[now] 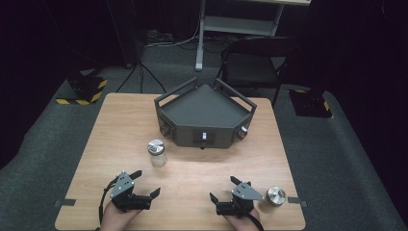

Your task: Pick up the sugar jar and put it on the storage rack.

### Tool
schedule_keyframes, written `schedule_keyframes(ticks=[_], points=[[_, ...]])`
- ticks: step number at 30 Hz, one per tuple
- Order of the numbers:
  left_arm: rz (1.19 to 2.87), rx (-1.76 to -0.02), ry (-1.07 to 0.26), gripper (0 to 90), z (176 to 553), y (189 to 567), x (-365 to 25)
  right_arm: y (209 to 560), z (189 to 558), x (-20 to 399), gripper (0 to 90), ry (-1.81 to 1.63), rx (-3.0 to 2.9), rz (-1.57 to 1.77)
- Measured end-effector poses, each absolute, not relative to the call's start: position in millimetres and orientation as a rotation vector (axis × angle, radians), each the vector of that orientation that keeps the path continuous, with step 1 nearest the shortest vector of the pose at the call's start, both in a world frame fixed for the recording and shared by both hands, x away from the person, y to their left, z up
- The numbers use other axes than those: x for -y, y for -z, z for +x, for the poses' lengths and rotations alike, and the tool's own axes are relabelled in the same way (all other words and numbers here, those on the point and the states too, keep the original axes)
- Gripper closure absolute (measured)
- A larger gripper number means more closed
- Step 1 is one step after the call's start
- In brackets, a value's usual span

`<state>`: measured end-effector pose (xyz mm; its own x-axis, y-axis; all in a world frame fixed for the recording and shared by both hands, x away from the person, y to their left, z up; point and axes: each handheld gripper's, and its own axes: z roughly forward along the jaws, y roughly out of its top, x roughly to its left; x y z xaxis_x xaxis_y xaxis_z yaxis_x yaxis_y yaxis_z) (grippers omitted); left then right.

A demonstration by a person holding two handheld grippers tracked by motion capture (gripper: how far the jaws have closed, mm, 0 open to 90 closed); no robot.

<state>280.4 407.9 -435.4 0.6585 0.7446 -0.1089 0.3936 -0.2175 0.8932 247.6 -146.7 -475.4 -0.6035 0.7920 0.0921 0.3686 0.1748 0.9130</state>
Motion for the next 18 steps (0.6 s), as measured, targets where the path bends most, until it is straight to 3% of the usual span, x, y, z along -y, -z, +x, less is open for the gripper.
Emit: schedule_keyframes(ticks=[18], points=[[1.821, -0.907, -0.473, 1.6, 308.3, 418.1, -406.8, 475.8, 247.8, 147.8, 0.8, -1.421, -2.053, 1.092]])
